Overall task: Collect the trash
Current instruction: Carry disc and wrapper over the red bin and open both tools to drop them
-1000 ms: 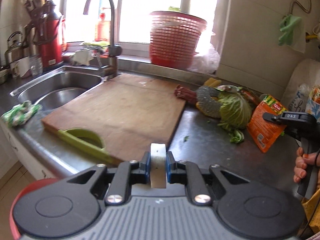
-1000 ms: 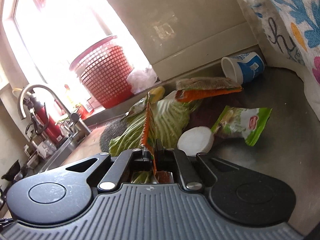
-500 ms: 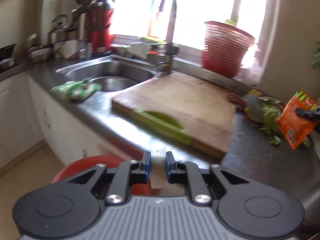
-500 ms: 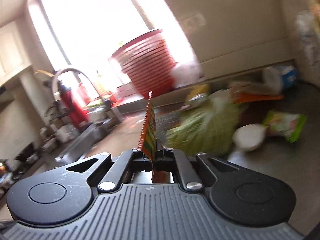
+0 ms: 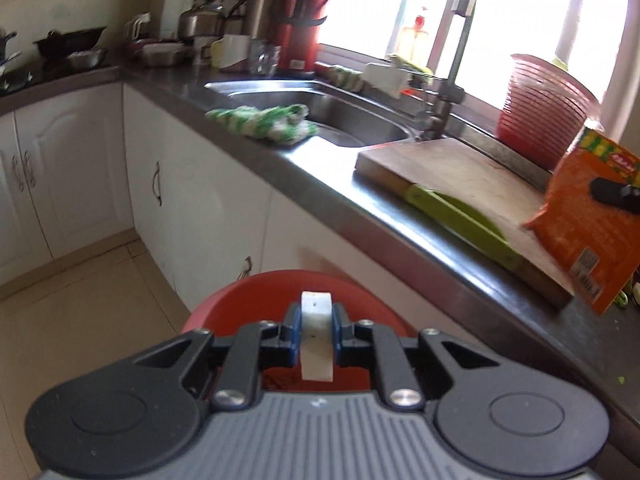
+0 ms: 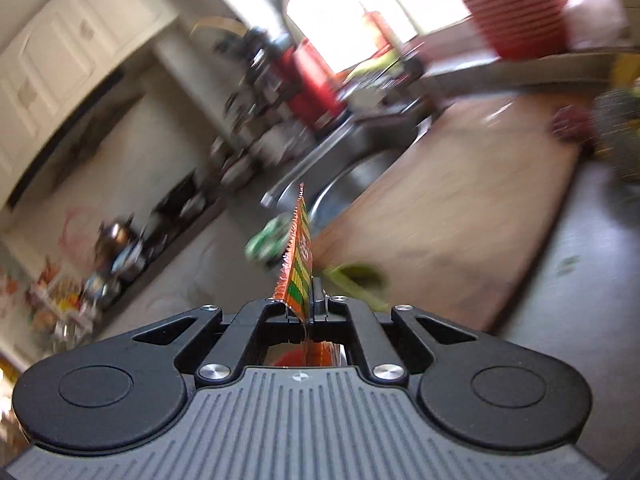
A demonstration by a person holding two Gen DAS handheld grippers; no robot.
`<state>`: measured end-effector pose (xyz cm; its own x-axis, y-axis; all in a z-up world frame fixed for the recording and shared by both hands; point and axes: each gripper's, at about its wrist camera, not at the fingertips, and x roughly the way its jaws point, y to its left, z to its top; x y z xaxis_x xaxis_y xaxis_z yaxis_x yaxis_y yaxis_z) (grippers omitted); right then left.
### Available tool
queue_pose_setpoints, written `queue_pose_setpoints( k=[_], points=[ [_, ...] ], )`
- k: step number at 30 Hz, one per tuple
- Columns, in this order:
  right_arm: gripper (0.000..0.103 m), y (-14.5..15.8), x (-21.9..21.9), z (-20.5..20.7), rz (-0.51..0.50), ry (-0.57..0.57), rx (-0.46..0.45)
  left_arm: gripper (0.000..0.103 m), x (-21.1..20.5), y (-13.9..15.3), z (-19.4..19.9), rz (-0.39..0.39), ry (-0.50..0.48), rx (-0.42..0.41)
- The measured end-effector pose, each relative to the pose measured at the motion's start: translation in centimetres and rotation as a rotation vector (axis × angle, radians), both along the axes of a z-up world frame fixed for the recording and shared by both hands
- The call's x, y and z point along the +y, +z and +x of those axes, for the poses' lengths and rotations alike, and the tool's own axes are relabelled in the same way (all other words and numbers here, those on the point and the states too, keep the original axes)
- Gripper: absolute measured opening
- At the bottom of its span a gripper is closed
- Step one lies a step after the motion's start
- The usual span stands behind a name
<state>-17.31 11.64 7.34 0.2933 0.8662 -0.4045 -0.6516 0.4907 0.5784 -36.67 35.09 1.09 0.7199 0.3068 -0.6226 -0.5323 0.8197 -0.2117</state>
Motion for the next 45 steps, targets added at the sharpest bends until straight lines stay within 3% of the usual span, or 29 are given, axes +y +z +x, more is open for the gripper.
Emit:
queue_pose_setpoints(
  k=[7,14,20,23,25,28,31,36,45],
  points=[
    [0.003,-3.0,8.4,-1.0,-0.15,0.15,0.0,0.013,2.9,-2.0,0.1,-0.05,0.019,-0.006],
    [0.005,-5.9,12.9,-1.0,-0.261,0.212,0.031,0.013,4.6,-4.0,1.2,-0.082,0.01,0.018],
    [0.021,-7.5,14.8,-1.0,-0.325,0.229,0.042,0.013,5.4,-5.2,2.1,-0.111,-0.011,0.037],
    [0.033,-7.0,14.4,-2.1,-0.327,0.237,0.035,0.016,5.7,-5.4,2.7,-0.115,-0.024,0.046],
    [0.037,-6.2,13.9,-2.6,-0.33,0.235,0.014,0.027,5.8,-5.3,2.9,-0.112,-0.022,0.054],
    [0.05,-5.7,12.9,-2.6,-0.306,0.238,-0.01,0.031,6.2,-5.1,3.0,-0.109,-0.016,0.058],
    [0.056,-5.0,11.4,-2.5,-0.275,0.237,-0.035,0.039,6.4,-4.7,3.1,-0.098,-0.014,0.066],
    [0.063,-3.8,9.5,-2.5,-0.242,0.207,-0.091,0.043,6.4,-3.7,3.6,-0.078,-0.029,0.071],
    [0.077,-2.6,5.8,-1.1,-0.207,0.073,-0.168,0.053,5.1,-1.1,4.8,-0.033,-0.085,0.049]
  ],
)
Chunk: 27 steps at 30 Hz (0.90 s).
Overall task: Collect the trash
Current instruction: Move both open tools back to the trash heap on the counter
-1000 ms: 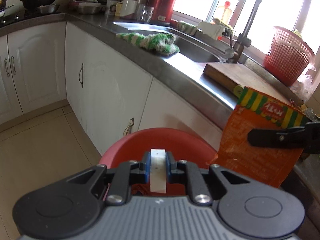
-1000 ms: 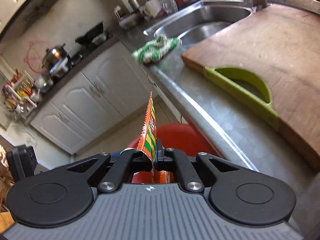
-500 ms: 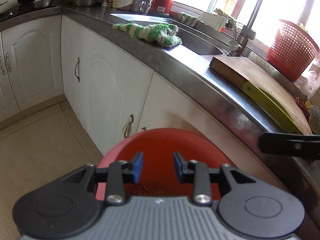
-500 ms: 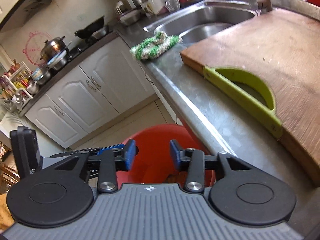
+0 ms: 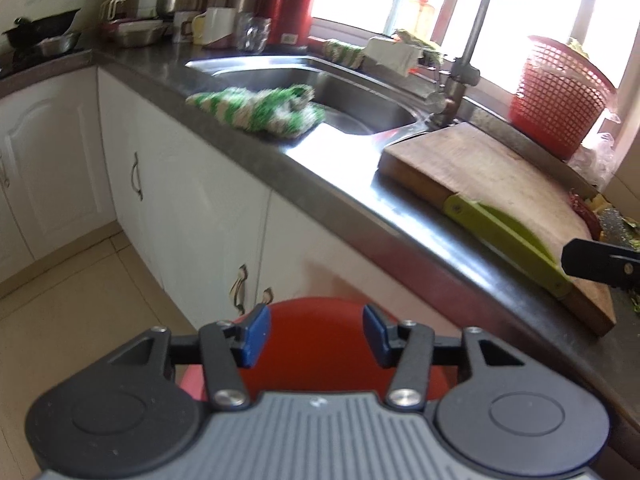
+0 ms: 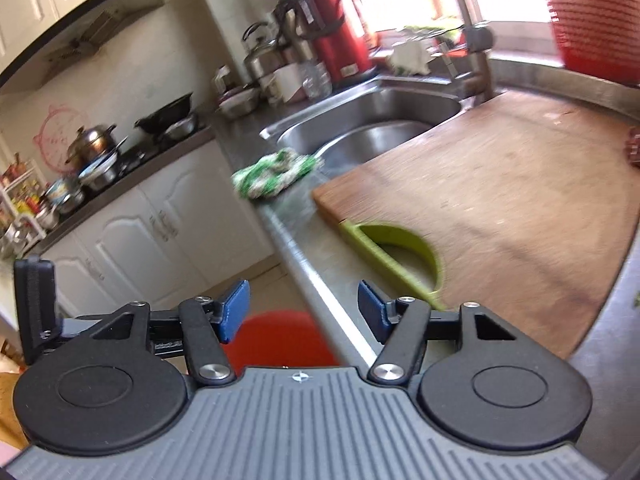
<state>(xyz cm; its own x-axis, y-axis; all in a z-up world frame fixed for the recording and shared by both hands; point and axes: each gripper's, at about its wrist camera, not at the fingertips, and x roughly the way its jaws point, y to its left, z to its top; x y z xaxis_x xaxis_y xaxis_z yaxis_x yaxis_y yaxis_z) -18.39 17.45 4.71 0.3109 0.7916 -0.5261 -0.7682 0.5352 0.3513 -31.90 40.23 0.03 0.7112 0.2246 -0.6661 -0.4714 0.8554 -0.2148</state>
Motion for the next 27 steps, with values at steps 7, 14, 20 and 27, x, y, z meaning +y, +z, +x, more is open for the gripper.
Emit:
queue_pose_setpoints(
  k=[7,14,20,27],
  points=[
    [0.098,0.3,-3.3,0.7,0.024,-0.116,-0.03,0.068,-1.8,2.0,0.9,0.017,-0.049,-0.027],
    [0.099,0.5,-5.6,0.9,0.041,-0.221,-0.045,0.079,-4.4,3.9,2.2,0.049,-0.114,-0.049],
    [0.101,0.7,-8.2,1.2,0.069,-0.32,-0.072,0.081,-6.7,5.4,3.3,0.067,-0.166,-0.068],
    [0.101,0.8,-13.2,1.8,0.103,-0.459,-0.078,0.082,-9.9,6.6,4.7,0.087,-0.229,-0.082]
  ],
)
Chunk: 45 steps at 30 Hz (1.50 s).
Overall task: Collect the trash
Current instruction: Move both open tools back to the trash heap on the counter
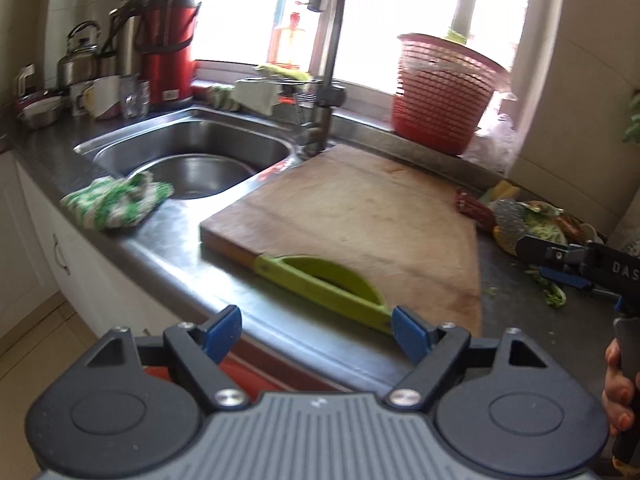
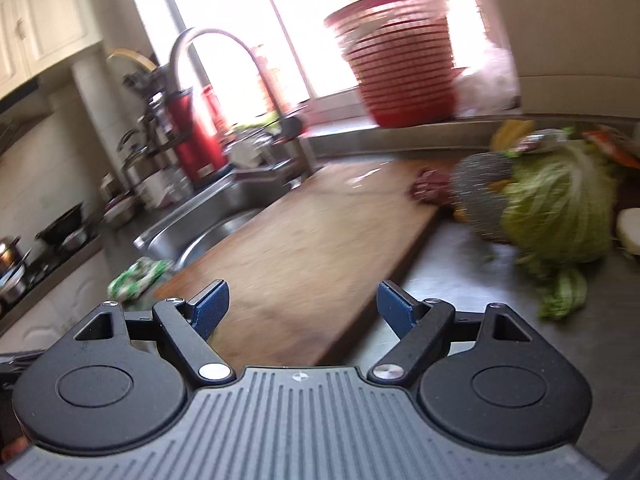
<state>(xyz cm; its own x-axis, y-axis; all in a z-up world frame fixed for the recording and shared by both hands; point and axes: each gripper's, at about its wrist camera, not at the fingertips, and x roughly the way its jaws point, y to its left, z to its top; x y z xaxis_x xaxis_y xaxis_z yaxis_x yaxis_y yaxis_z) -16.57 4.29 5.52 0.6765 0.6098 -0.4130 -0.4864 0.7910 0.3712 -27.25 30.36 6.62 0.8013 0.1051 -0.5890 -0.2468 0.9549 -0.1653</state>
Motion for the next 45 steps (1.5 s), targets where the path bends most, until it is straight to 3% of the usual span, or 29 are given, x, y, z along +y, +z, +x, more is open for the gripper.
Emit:
queue_pose_setpoints(
  k=[11,26,36,45],
  points=[
    [0.101,-1.0,-9.5,0.0,0.031,-0.214,-0.027,0.082,-4.8,1.2,1.8,0.029,-0.089,-0.002],
    [0.101,-1.9,-17.5,2.7,0.04,-0.417,-0.061,0.082,-10.8,2.2,4.3,0.059,-0.163,0.005],
    [0.1,-0.9,-17.0,7.4,0.176,-0.357,-0.094,0.082,-13.8,2.8,6.1,0.08,-0.178,0.005],
    [0.1,-1.3,-13.2,13.8,0.155,-0.33,-0.105,0.082,-15.1,3.1,8.5,0.069,-0.157,-0.015]
  ],
)
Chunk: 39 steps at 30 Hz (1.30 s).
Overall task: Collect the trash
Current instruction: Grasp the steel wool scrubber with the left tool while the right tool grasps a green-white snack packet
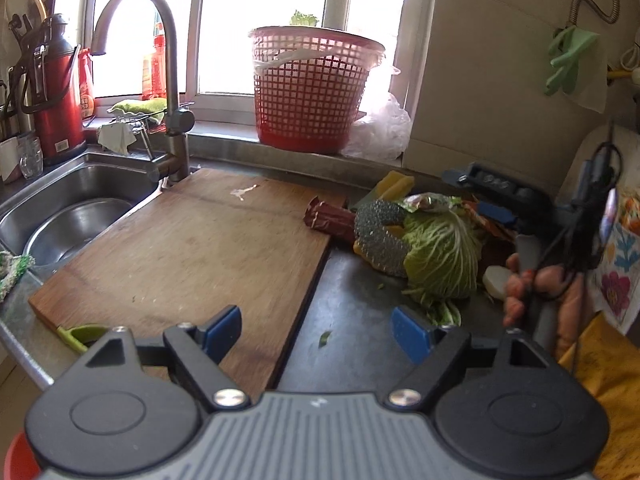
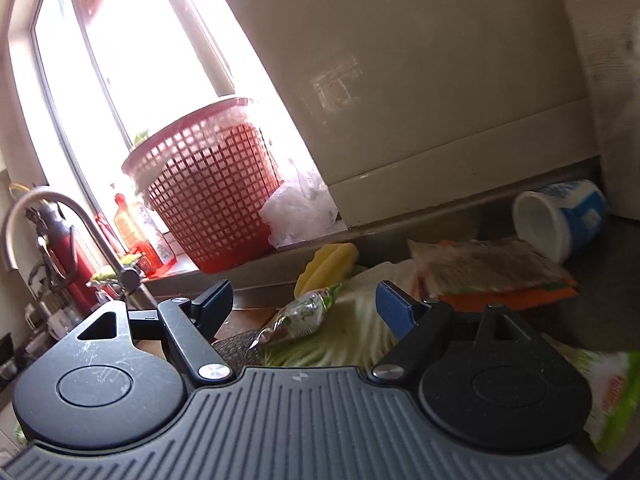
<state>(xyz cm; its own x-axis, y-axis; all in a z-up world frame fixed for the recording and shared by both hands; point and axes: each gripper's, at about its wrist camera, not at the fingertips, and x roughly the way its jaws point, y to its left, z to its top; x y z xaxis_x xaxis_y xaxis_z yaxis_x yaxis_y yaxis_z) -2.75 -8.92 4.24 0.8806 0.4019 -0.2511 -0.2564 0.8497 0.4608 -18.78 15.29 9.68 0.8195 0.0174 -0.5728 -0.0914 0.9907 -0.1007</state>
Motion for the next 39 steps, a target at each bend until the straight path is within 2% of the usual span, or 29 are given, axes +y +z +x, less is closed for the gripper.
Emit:
queue_pose_setpoints(
  k=[3,6,9,12,14,15,21,24,26,28,32,33,35,39],
  points=[
    [0.1,-0.6,1.1,1.4,-0.022,0.001,0.01,0.082,-0.5,0.2,1.3,0.003,0.002,-0.014],
    [0.099,-1.6,1.4,2.2,-0.001,0.023,0.028,0.082,-1.1,0.4,2.7,0.005,-0.01,-0.03],
    [0.096,-1.8,1.5,2.5,-0.014,0.026,0.011,0.082,-1.7,0.4,4.6,0.004,-0.026,-0.038],
    [0.081,-2.1,1.8,2.8,-0.049,0.021,0.004,0.082,-2.1,0.1,6.7,0.004,-0.035,-0.042],
    [0.067,-2.2,1.8,3.1,-0.067,0.021,0.001,0.082,-2.3,-0.1,8.1,-0.008,-0.035,-0.044],
    [0.053,-2.3,1.7,3.3,-0.074,0.018,0.004,0.082,-2.3,-0.2,8.9,-0.017,-0.034,-0.044],
    [0.053,-2.7,1.6,3.5,-0.094,0.042,0.002,0.08,-1.5,-1.0,13.2,-0.054,-0.045,-0.035],
    [0.059,-2.8,1.5,3.5,-0.092,0.056,-0.001,0.071,-0.9,-1.9,15.4,-0.083,-0.045,-0.005],
    [0.06,-2.8,1.7,3.6,-0.112,0.058,-0.007,0.065,-0.8,-2.8,16.8,-0.098,-0.047,0.022],
    [0.061,-2.8,2.0,3.6,-0.134,0.063,-0.012,0.053,-0.9,-3.8,17.9,-0.115,-0.043,0.051],
    [0.062,-2.9,2.1,4.0,-0.15,0.084,-0.015,0.041,-0.8,-5.4,19.3,-0.161,-0.041,0.09],
    [0.062,-2.9,2.1,4.1,-0.15,0.089,-0.013,0.035,-0.9,-5.6,19.4,-0.168,-0.043,0.091],
    [0.06,-3.0,2.2,4.2,-0.156,0.094,-0.013,0.031,-1.1,-5.8,19.4,-0.164,-0.039,0.08],
    [0.048,-3.0,1.8,4.3,-0.125,0.119,-0.011,0.023,-1.1,-5.8,18.9,-0.177,-0.036,0.053]
  ],
)
